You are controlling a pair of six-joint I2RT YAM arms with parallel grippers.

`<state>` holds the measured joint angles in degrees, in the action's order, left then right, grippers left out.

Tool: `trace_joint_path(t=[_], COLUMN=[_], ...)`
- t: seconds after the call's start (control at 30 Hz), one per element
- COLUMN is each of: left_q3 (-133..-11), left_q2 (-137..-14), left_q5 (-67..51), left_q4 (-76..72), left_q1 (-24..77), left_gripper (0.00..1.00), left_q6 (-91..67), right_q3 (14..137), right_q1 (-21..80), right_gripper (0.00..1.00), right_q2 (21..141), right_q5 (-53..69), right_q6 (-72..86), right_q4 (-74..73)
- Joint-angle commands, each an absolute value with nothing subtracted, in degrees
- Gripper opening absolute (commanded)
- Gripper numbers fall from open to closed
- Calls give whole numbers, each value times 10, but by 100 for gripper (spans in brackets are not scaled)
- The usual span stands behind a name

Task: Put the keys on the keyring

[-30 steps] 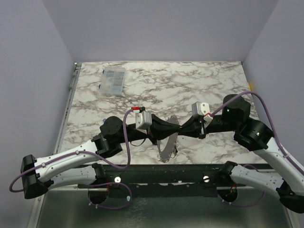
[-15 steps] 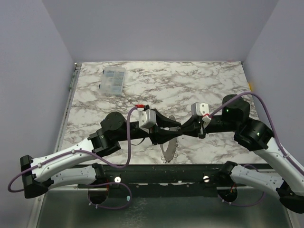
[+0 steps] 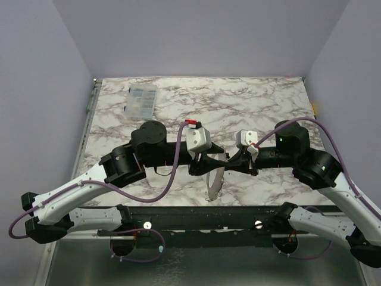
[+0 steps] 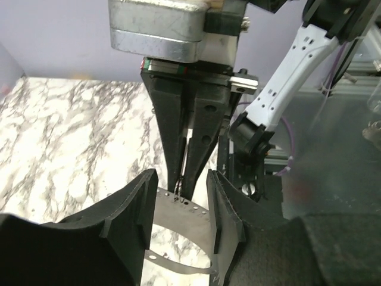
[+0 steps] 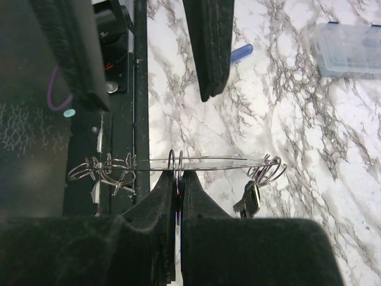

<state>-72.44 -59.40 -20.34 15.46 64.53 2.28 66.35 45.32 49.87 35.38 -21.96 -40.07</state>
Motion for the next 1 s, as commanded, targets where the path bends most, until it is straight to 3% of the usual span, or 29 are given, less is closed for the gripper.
trace_joint_path(t=[0.0, 0.27, 0.83, 0.97], left_q3=[-767, -830, -855, -852], left_q2=[-617, -670, -711, -714], left_q5=[-179, -168, -207, -218], left_q4=[260, 331, 346, 346], left_q1=[647, 647, 647, 647], left_gripper=[43, 37, 36, 24], left_q6=[65, 113, 133, 138], right_q3=[664, 665, 664, 665], right_q1=[455, 455, 455, 455], right_gripper=[1, 0, 1, 1], right_q2=[496, 494, 494, 495], right_q5=[345, 346, 347, 348], right_q6=[-220, -219, -218, -218], right_q4=[-407, -411, -409, -408])
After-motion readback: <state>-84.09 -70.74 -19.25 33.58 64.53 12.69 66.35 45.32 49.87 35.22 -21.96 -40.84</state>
